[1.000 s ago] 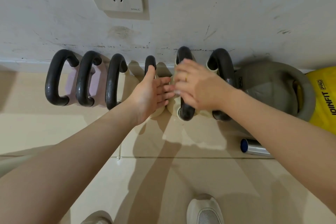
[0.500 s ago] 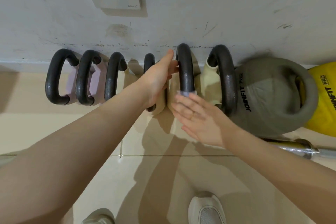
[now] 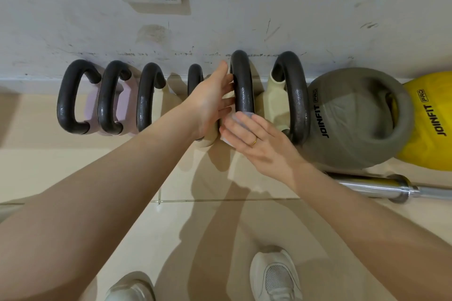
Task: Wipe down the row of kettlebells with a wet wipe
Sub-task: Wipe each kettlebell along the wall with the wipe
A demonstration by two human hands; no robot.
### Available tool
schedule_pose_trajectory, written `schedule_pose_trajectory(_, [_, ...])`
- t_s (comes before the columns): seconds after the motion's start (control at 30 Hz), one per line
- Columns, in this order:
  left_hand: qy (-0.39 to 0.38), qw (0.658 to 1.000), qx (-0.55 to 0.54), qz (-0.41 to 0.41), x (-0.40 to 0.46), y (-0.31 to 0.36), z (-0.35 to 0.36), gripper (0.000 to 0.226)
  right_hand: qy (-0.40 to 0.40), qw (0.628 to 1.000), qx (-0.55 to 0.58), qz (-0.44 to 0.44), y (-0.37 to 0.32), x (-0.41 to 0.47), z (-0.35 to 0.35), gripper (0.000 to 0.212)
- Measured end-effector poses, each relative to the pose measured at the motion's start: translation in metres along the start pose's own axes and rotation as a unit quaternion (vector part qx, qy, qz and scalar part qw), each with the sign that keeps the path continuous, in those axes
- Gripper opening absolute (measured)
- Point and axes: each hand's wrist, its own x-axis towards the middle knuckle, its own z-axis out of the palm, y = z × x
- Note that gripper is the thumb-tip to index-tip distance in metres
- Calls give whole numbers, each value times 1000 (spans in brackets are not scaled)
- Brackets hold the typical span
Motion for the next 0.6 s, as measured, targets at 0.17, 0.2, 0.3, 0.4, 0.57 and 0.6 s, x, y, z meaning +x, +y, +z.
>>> schedule_pose_trajectory(0.17, [-27,998,-50,-22,-5,-3,-2,58,-7,897,264,354,-61,21,-1,65])
schedule_pose_trajectory(0.2, [-28,998,-49,-28,-7,-2,-4,58,-2,867,328,375,-61,27,-6,65])
schedule_pose_trajectory(0.3, [-25,999,-30,-38,-14,-6,-4,52,-7,742,506,439,-50,30,-23,63])
schedule_pose_trajectory(0.4, [6,1000,-2,-27,-19,-20,1,35,-31,660,543,518,-50,28,-25,67])
schedule_pose_trajectory(0.57, [34,999,-12,-15,-20,-22,3,42,-25,628,512,585,-69,23,-7,53])
schedule_pose_trajectory(0.6, [30,999,-11,-16,-22,-21,3,45,-34,628,504,591,-71,21,-4,53])
